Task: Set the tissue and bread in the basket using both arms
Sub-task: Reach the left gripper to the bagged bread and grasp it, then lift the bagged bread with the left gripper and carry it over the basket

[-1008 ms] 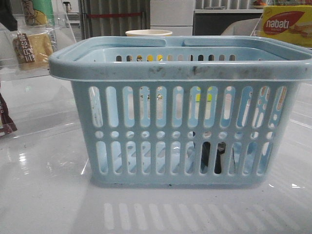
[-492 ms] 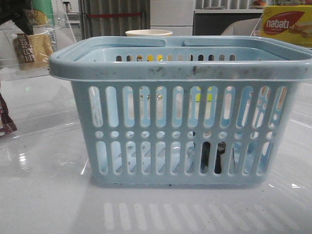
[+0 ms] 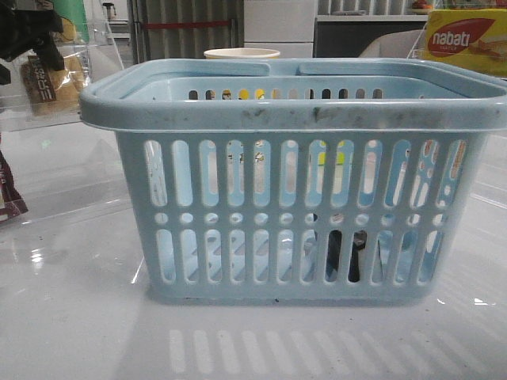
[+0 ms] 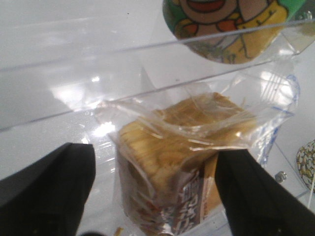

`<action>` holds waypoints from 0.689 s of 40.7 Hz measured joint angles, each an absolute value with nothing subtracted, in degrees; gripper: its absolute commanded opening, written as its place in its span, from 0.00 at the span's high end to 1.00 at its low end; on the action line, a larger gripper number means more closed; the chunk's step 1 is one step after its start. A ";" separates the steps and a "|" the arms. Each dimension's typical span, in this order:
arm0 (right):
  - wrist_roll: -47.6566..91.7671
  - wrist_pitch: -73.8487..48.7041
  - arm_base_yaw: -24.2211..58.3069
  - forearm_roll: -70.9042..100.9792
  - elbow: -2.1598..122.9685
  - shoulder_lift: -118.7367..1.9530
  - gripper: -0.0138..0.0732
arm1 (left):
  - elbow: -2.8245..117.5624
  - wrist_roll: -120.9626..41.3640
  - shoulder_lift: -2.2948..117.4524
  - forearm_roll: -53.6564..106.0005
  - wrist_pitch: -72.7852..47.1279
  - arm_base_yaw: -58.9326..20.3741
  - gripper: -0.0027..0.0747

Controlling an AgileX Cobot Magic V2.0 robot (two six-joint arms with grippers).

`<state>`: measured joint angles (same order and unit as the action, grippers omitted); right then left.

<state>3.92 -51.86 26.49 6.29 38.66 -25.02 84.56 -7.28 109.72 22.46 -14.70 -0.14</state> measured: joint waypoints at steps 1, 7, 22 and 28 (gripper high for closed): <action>3.92 -51.86 26.49 6.29 38.66 -25.02 0.20 | 84.56 -7.28 109.72 22.46 -14.70 -0.14 0.42; 3.92 -51.86 26.49 6.29 38.66 -25.02 0.20 | 84.60 -7.28 109.72 22.58 -14.66 -0.14 0.56; 3.92 -51.86 26.49 6.29 38.66 -25.02 0.20 | 84.60 -7.28 107.88 22.58 -16.35 -0.14 0.82; 3.92 -51.86 26.49 6.29 38.66 -25.02 0.20 | 84.60 -7.28 106.75 22.58 -17.88 -0.14 0.85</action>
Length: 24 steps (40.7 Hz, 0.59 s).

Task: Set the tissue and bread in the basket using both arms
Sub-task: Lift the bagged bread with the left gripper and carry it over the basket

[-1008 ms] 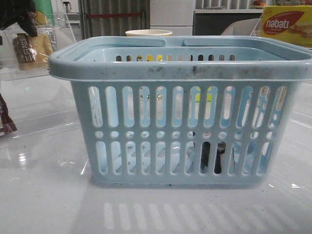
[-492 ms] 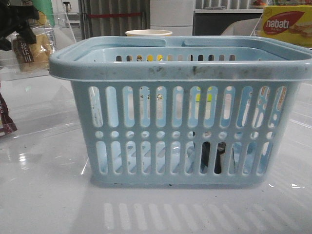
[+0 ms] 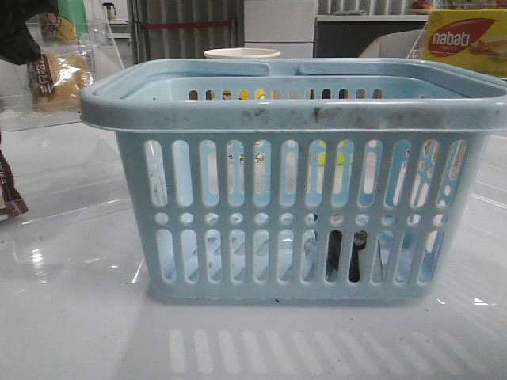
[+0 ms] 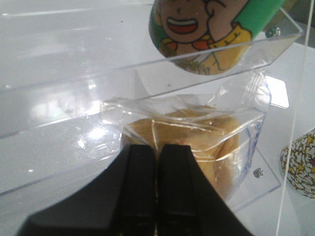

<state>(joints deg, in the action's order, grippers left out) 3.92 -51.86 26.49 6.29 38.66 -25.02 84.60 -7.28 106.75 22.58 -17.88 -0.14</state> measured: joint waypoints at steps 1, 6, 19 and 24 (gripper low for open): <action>3.92 -51.86 26.49 6.29 38.66 -25.02 0.20 | 84.60 -7.28 106.62 22.58 -18.02 -0.14 0.85; 3.92 -51.86 26.49 6.29 38.66 -25.02 0.20 | 84.60 -7.28 105.85 22.58 -19.37 -0.14 0.85; 3.92 -51.86 26.49 6.29 38.66 -25.02 0.20 | 84.60 -7.28 101.63 22.47 -24.18 -0.14 0.85; 3.92 -51.86 26.49 6.29 38.66 -25.02 0.20 | 84.60 -7.28 98.98 22.47 -25.89 -0.14 0.85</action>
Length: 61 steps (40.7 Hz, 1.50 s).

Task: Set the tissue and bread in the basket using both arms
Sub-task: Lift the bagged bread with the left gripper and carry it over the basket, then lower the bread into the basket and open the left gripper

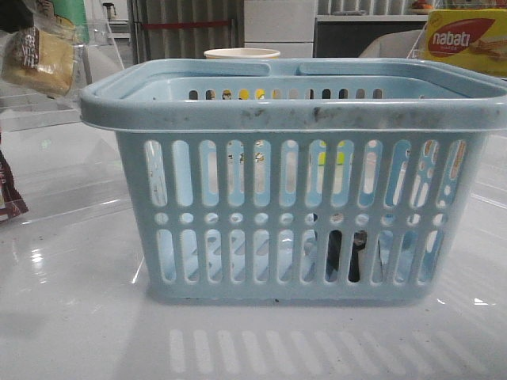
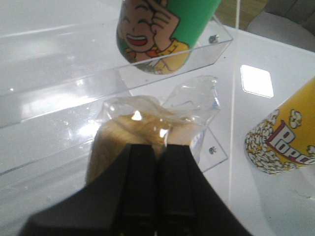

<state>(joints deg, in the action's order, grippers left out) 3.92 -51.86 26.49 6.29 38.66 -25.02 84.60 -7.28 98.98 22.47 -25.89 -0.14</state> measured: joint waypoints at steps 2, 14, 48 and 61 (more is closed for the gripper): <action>3.92 -51.86 26.49 6.29 38.66 -25.02 0.20 | 84.60 -7.28 97.81 22.47 -26.54 -0.14 0.85; 4.00 -51.86 26.49 6.29 38.66 -25.02 0.20 | 84.60 -10.48 90.75 22.26 -32.48 -0.51 0.85; 4.00 -51.86 26.49 6.29 38.66 -25.02 0.20 | 84.60 -17.90 83.63 21.89 -41.72 -30.39 0.85; 4.00 -51.86 26.49 6.29 38.66 -25.02 0.20 | 84.69 -18.25 90.01 21.89 -40.86 -33.16 0.85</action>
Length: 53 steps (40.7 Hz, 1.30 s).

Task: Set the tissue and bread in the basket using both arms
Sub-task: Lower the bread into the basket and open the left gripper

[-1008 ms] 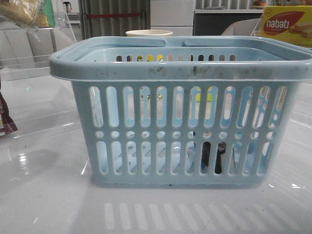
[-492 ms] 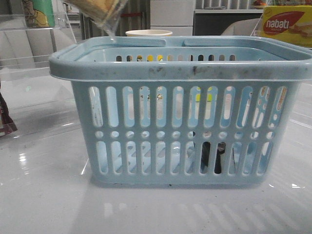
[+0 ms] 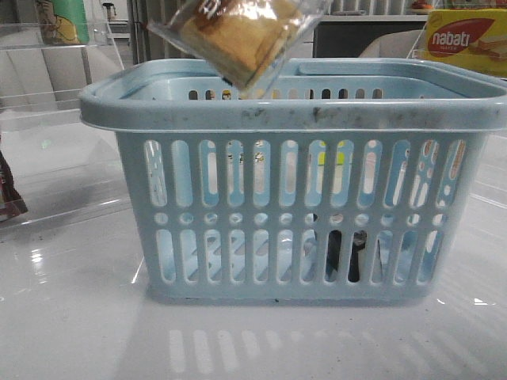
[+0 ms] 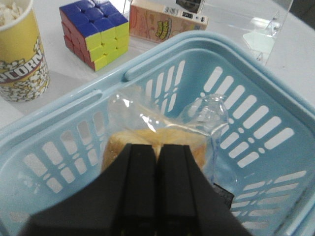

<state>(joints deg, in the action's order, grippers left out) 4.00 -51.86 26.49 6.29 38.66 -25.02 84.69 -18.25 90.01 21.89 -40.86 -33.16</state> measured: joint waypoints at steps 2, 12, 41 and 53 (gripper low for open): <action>4.00 -51.86 26.49 6.29 38.66 -25.02 0.20 | 84.69 -18.25 91.50 21.80 -40.58 -33.16 0.83; 4.00 -51.86 26.49 6.29 38.66 -25.02 0.20 | 84.69 -18.73 96.43 21.80 -40.14 -33.16 0.40; 4.00 -51.86 26.49 6.29 38.66 -25.02 0.20 | 83.05 -19.30 79.15 16.43 -44.78 -33.16 0.47; 4.00 -51.86 26.49 6.29 38.66 -25.02 0.20 | 69.16 -19.41 60.92 15.80 -45.85 -33.16 0.47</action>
